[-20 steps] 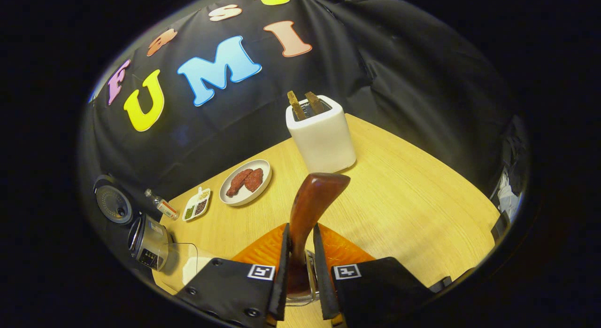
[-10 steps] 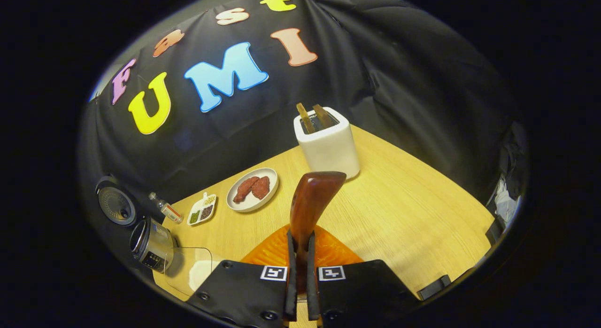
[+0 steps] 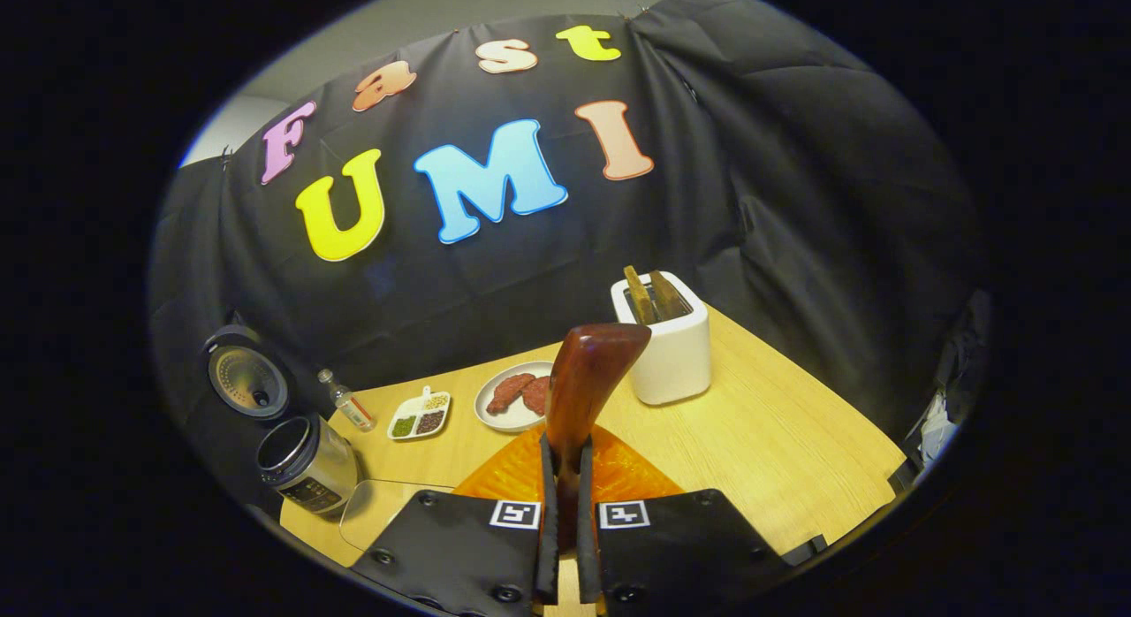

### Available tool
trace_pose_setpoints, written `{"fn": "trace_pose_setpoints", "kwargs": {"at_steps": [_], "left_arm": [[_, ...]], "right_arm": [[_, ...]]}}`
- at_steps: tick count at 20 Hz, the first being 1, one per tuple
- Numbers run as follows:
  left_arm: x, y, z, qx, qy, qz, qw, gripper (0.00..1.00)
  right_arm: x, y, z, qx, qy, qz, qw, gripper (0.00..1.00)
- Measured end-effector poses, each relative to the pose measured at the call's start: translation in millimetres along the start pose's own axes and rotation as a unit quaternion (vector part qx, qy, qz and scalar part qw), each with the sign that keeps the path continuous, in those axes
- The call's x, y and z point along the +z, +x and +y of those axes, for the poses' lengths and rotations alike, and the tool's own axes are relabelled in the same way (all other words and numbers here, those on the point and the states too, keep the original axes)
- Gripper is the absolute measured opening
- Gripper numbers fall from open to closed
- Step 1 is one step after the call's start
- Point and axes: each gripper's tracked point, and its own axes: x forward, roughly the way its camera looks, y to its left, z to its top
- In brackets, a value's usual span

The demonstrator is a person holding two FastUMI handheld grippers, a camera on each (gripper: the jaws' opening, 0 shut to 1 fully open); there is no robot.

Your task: Close the left gripper, press the button to open the rice cooker; take a wooden spoon from the chopstick holder with the right hand, scoop a spoonful of rice and pour it into the rice cooker, then put the wooden spoon back into the chopstick holder.

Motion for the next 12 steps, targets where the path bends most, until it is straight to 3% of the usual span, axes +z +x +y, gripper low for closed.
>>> {"fn": "trace_pose_setpoints", "kwargs": {"at_steps": [7, 12], "left_arm": [[-6.5, 15.8, 6.1, -0.003, -0.001, 0.003, 1.000, 0.87], [-13.1, 25.0, 22.4, 0.001, 0.004, 0.008, 1.000, 0.87]], "right_arm": [[2.1, 1.2, 73.3, 0.043, -0.045, -0.024, 0.998, 0.10], [-22.7, 8.9, 116.2, 0.071, -0.062, -0.015, 0.995, 0.07]]}}
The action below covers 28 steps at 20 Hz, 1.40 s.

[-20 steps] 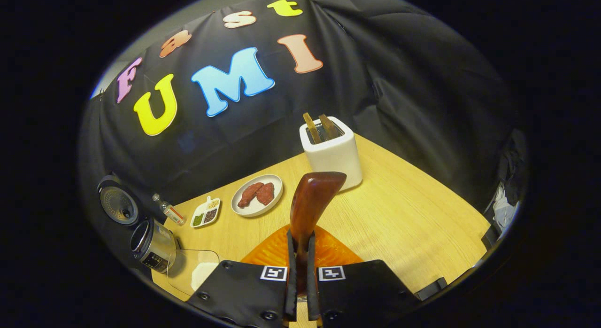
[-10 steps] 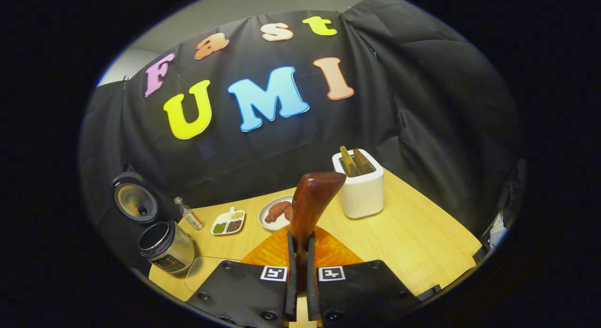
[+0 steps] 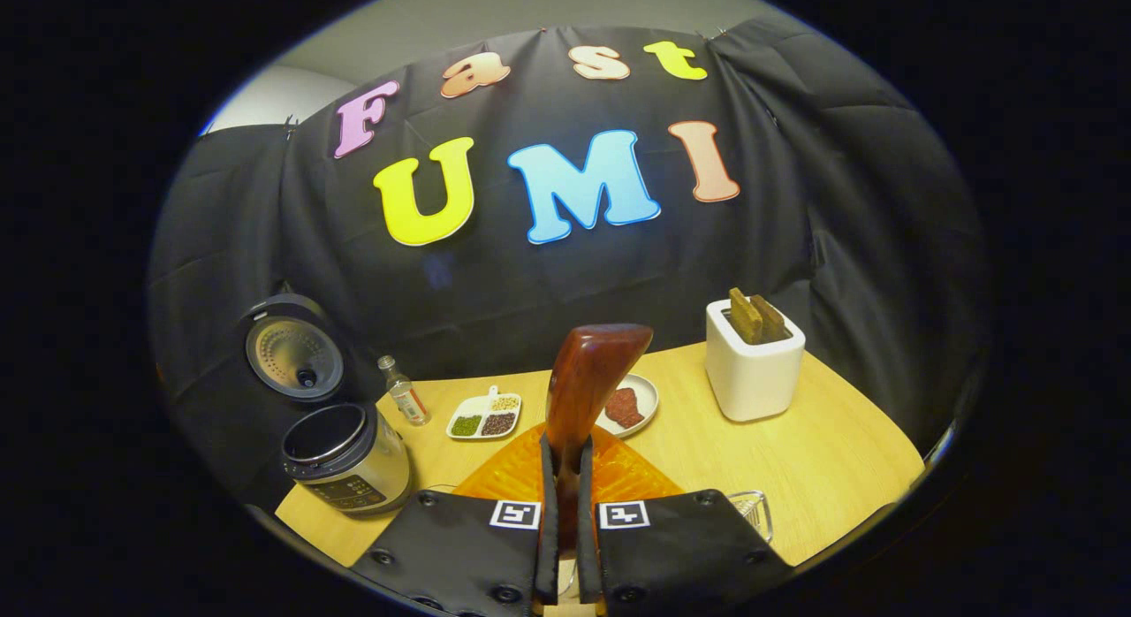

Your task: Close the left gripper, press the button to open the rice cooker; take a wooden spoon from the chopstick holder with the right hand, scoop a spoonful of rice and pour it into the rice cooker, then put the wooden spoon back into the chopstick holder.

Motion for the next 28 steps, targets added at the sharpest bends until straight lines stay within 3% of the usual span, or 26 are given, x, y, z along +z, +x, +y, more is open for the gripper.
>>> {"fn": "trace_pose_setpoints", "kwargs": {"at_steps": [1, 7, 12, 18, 24, 28], "left_arm": [[-1.7, 2.1, 2.0, 0.001, 0.000, 0.001, 1.000, 0.88], [-17.1, 16.8, 15.8, 0.001, -0.002, 0.015, 1.000, 0.87], [-26.8, 28.5, 20.8, -0.007, 0.005, 0.023, 1.000, 0.87], [-35.0, 43.6, 23.6, -0.015, -0.002, 0.026, 1.000, 0.87], [-42.5, 51.4, 30.3, -0.015, 0.000, 0.031, 0.999, 0.87], [-47.7, 52.7, 35.8, -0.011, -0.004, 0.036, 0.999, 0.87]], "right_arm": [[-4.8, 2.3, 5.7, 0.001, -0.007, 0.002, 1.000, 0.10], [-39.0, 19.2, 33.1, -0.007, -0.073, 0.009, 0.997, 0.10], [-62.0, 26.6, 35.7, -0.059, -0.140, -0.002, 0.988, 0.10], [-82.7, 38.2, 40.5, -0.103, -0.169, -0.008, 0.980, 0.10], [-101.1, 47.7, 56.4, -0.118, -0.192, -0.005, 0.974, 0.07], [-113.8, 50.3, 78.3, -0.099, -0.201, 0.001, 0.975, 0.10]]}}
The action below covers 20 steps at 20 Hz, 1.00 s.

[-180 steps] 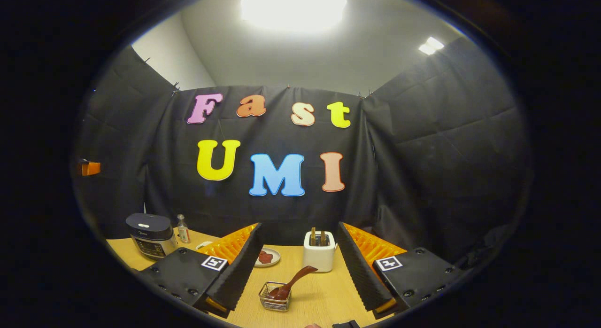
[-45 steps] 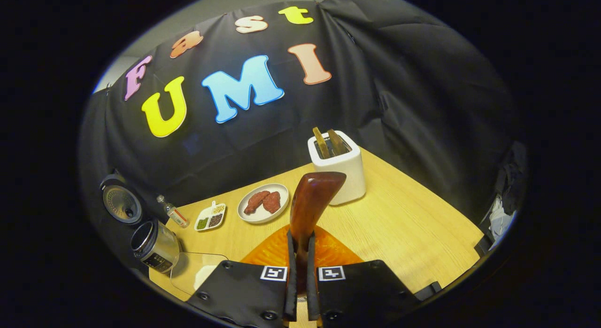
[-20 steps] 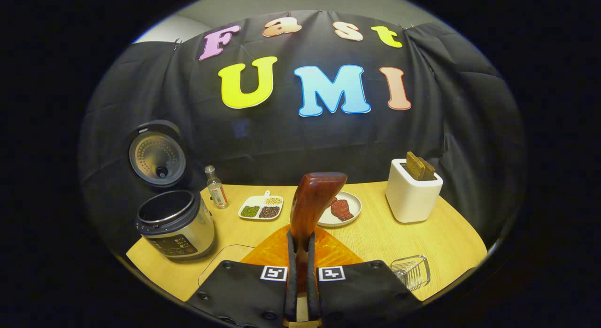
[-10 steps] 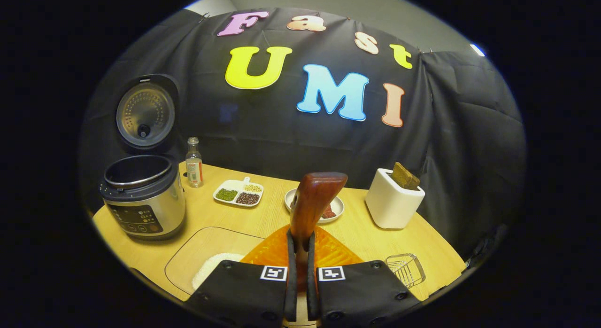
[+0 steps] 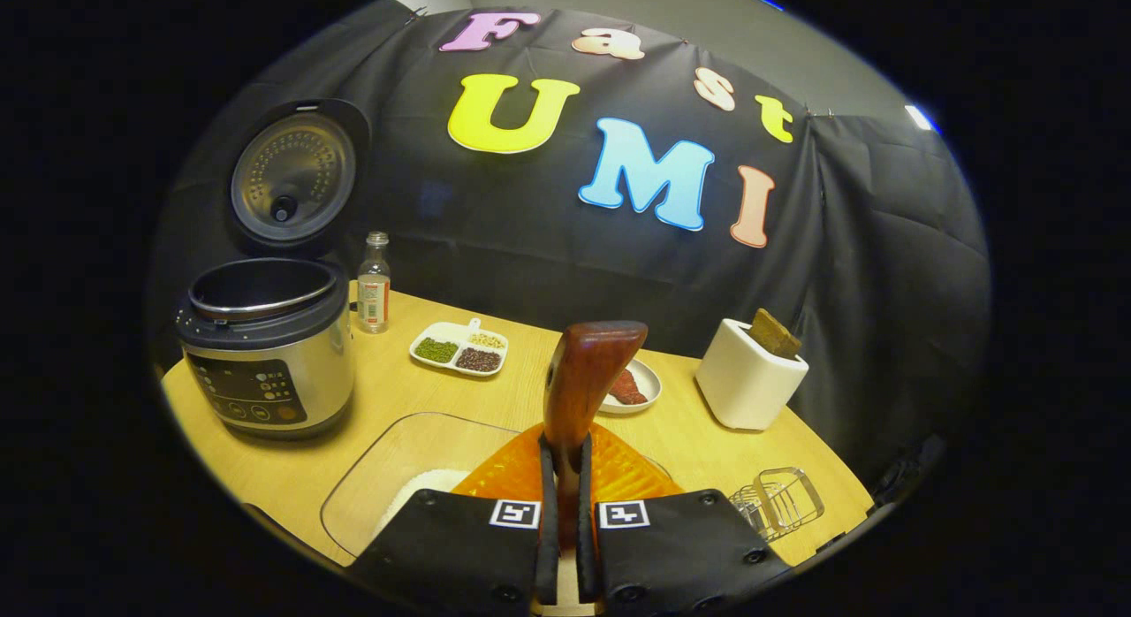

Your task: Close the left gripper, press the button to open the rice cooker; take a wooden spoon from the chopstick holder with the right hand, scoop a spoonful of rice and pour it into the rice cooker, then put the wooden spoon back into the chopstick holder.

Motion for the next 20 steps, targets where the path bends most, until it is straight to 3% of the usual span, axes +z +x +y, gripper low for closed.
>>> {"fn": "trace_pose_setpoints", "kwargs": {"at_steps": [4, 7, 10, 15, 20], "left_arm": [[-0.3, 1.4, -1.5, -0.002, 0.000, 0.001, 1.000, 0.87], [1.0, 0.4, -3.4, -0.003, -0.001, -0.001, 1.000, 0.87], [1.6, -1.2, -6.2, -0.005, -0.003, -0.002, 1.000, 0.87], [3.7, -3.3, -11.8, -0.008, -0.005, -0.003, 1.000, 0.87], [8.8, -6.7, -18.9, -0.011, -0.002, -0.007, 1.000, 0.87]], "right_arm": [[-3.3, -5.1, 19.1, 0.030, 0.027, 0.012, 0.999, 0.10], [-5.2, -8.0, 25.8, 0.054, 0.078, 0.030, 0.995, 0.07], [-7.4, -7.7, 21.2, 0.072, 0.154, 0.053, 0.984, 0.11], [-14.9, -3.8, 1.0, 0.095, 0.299, 0.095, 0.945, 0.07], [-25.3, -0.6, -26.7, 0.103, 0.409, 0.121, 0.898, 0.10]]}}
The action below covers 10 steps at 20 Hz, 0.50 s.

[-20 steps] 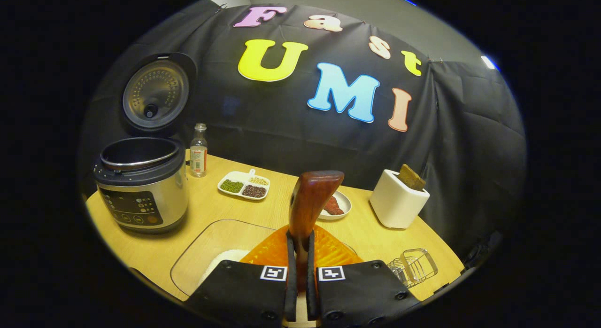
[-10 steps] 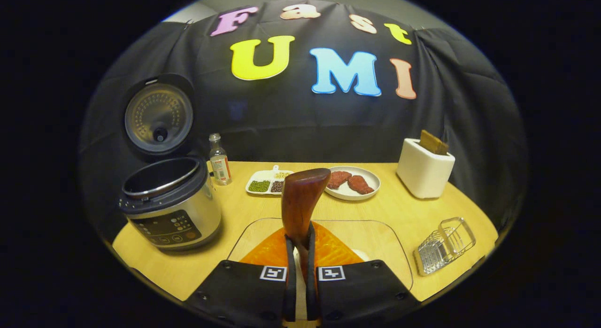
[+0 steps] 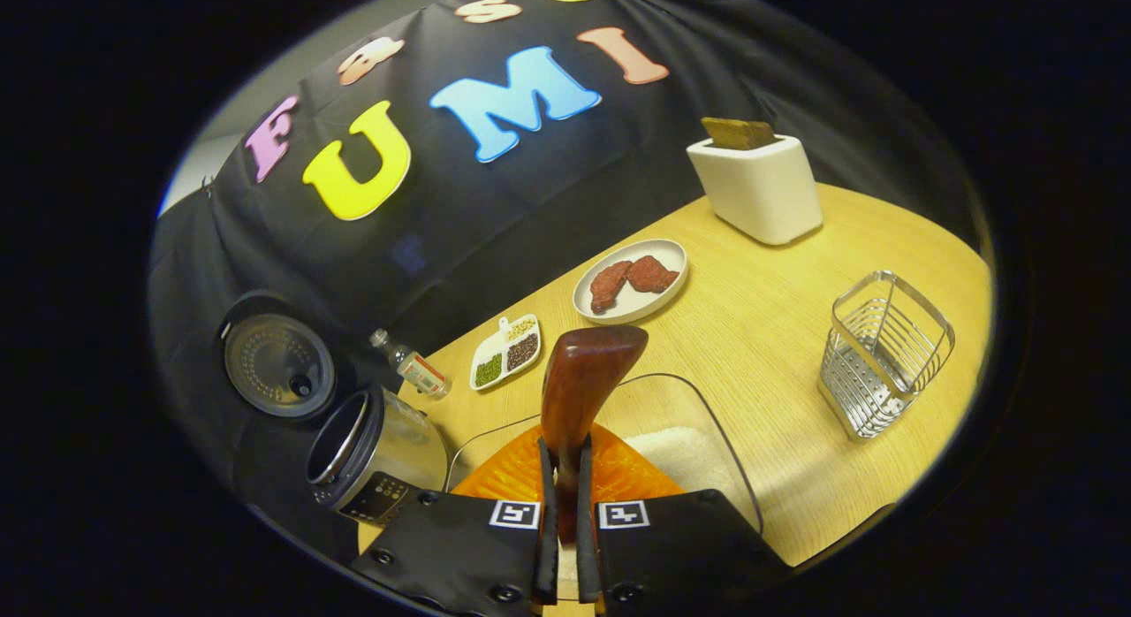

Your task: Close the left gripper, press the button to open the rice cooker; take a wooden spoon from the chopstick holder with the right hand, scoop a spoonful of rice and pour it into the rice cooker, then put the wooden spoon back into the chopstick holder.

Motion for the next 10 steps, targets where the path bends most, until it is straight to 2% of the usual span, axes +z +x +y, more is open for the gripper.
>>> {"fn": "trace_pose_setpoints", "kwargs": {"at_steps": [4, 10], "left_arm": [[4.6, -4.4, -7.2, -0.004, 0.002, -0.003, 1.000, 0.87], [11.3, -8.2, -14.0, -0.008, 0.006, -0.008, 1.000, 0.87]], "right_arm": [[11.5, -3.9, -11.5, 0.018, 0.075, 0.004, 0.997, 0.10], [26.6, -14.5, -6.2, 0.052, 0.172, 0.020, 0.984, 0.10]]}}
